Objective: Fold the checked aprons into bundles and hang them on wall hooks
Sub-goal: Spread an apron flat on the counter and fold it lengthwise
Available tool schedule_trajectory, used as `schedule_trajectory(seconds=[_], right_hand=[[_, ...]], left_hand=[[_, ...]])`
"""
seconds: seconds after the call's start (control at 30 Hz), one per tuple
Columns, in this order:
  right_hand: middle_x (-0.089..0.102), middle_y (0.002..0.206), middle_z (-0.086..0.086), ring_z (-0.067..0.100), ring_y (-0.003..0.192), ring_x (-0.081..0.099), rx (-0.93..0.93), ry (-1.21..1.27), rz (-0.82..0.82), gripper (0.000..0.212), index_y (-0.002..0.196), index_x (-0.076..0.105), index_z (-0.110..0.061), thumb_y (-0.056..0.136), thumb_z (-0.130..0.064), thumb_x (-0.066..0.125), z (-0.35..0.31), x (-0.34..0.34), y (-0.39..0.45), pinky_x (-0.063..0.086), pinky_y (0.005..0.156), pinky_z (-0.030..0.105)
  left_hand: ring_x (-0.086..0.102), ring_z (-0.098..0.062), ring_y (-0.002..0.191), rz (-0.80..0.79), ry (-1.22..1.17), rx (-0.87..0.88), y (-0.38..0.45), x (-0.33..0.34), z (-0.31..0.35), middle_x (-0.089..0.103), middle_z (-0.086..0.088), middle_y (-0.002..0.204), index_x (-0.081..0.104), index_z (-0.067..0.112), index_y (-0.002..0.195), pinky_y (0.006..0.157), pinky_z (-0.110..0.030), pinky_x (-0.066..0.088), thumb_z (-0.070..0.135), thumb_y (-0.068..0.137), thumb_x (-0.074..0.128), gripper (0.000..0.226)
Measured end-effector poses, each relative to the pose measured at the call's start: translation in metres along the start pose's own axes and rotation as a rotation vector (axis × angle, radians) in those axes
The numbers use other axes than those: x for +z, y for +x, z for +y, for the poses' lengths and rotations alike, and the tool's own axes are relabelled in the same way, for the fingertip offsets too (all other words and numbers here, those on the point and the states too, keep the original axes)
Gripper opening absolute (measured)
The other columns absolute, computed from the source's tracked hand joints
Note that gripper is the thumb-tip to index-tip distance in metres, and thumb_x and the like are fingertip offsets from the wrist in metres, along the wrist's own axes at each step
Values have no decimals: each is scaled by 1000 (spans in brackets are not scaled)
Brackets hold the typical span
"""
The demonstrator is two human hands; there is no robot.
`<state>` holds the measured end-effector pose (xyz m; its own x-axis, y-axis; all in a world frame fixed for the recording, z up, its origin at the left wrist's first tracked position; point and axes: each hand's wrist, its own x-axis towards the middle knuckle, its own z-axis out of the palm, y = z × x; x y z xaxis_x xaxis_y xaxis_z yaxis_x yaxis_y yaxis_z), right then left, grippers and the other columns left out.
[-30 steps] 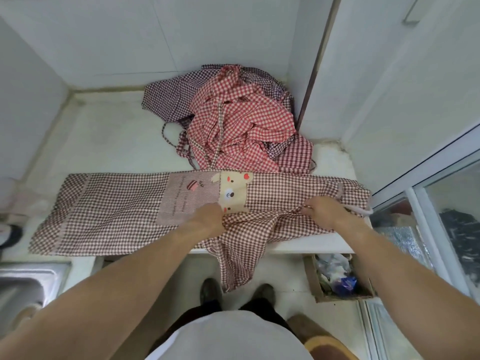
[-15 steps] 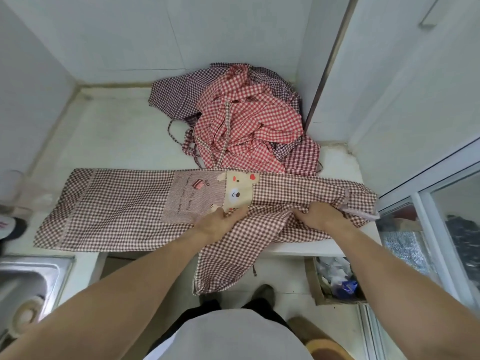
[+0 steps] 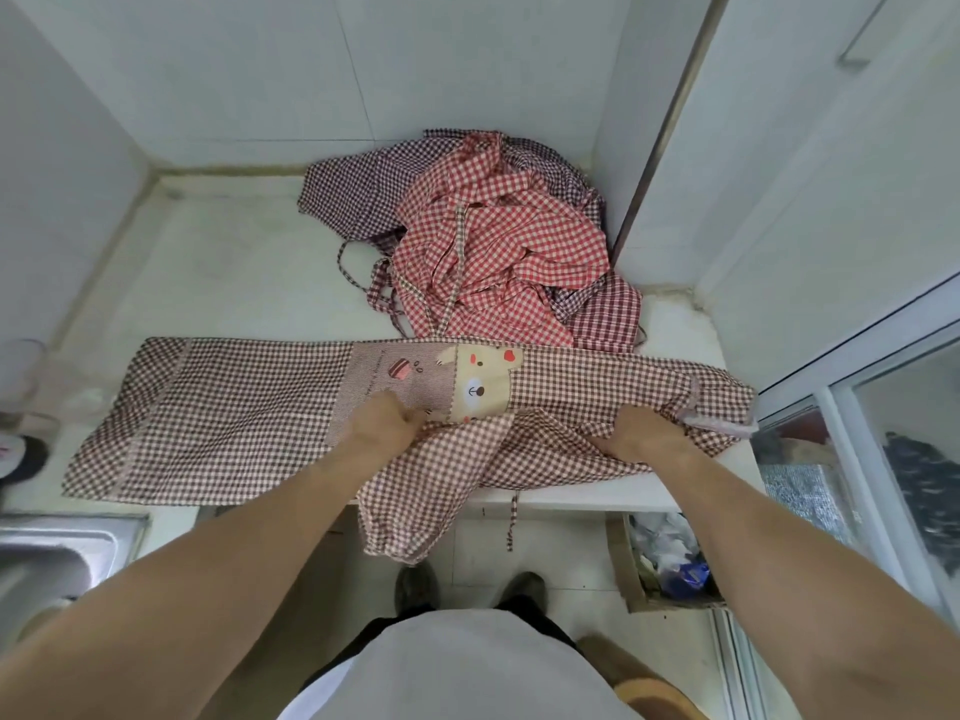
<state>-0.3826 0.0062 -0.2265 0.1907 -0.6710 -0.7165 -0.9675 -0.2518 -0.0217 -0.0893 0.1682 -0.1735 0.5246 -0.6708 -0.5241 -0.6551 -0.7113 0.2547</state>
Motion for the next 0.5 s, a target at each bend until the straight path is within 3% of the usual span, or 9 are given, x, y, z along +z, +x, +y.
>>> schedule_trajectory(seconds=[0.07, 0.1, 0.13, 0.2, 0.23, 0.33, 0.4, 0.5], right_hand=[[50, 144, 12, 31, 129, 50, 5, -5, -10, 86, 141, 44, -8, 86, -74, 46, -1, 0, 0, 39, 111, 50], [50, 144, 12, 31, 129, 50, 11, -9, -15, 87, 141, 44, -7, 86, -75, 45, -3, 0, -1, 39, 111, 50], [50, 143, 12, 31, 129, 50, 19, -12, -16, 90, 141, 43, -6, 85, -77, 44, -3, 0, -1, 39, 110, 50], [50, 143, 13, 32, 129, 50, 35, -12, -23, 95, 142, 43, -5, 84, -80, 41, -5, -1, -1, 38, 111, 51], [50, 143, 13, 32, 129, 50, 39, -7, -24, 96, 142, 43, -4, 84, -81, 40, -6, 0, 0, 38, 111, 52], [51, 143, 14, 33, 129, 50, 45, 12, -27, 94, 140, 44, -4, 85, -80, 39, -7, 0, 2, 37, 112, 52], [51, 143, 15, 34, 129, 50, 45, 30, -34, 94, 140, 43, -4, 85, -80, 38, -7, 0, 0, 38, 111, 52], [50, 144, 16, 34, 129, 50, 53, 53, -39, 91, 141, 41, -2, 89, -77, 36, -9, 0, -1, 37, 112, 51]], left_hand=[[58, -28, 108, 355, 75, 119, -3, 4, -2, 62, -10, 111, 56, 10, 113, 96, -44, 47, 44, 95, 55, 39], [56, -27, 107, 476, 41, 249, -9, 8, 1, 59, -9, 110, 56, 10, 113, 96, -44, 46, 45, 94, 53, 39], [56, -24, 99, 497, -23, 384, -17, 12, 7, 58, -6, 106, 55, 11, 110, 91, -42, 49, 51, 93, 49, 43], [59, -18, 88, 300, -61, 521, -37, 24, 23, 59, -2, 103, 52, 15, 112, 77, -39, 55, 76, 85, 37, 69], [61, -19, 92, 160, 2, 518, -44, 34, 29, 60, -3, 110, 48, 15, 120, 78, -40, 57, 88, 78, 33, 85], [45, -35, 131, -140, 152, 402, -53, 66, 42, 40, -16, 148, 19, 14, 149, 108, -51, 42, 97, 63, 40, 122], [29, -38, 142, -182, 202, 326, -55, 80, 50, 22, -18, 157, 7, 11, 154, 116, -52, 31, 87, 71, 50, 120], [42, -37, 132, -97, 232, 260, -53, 87, 60, 37, -21, 147, 19, 6, 149, 109, -48, 40, 57, 91, 53, 84]])
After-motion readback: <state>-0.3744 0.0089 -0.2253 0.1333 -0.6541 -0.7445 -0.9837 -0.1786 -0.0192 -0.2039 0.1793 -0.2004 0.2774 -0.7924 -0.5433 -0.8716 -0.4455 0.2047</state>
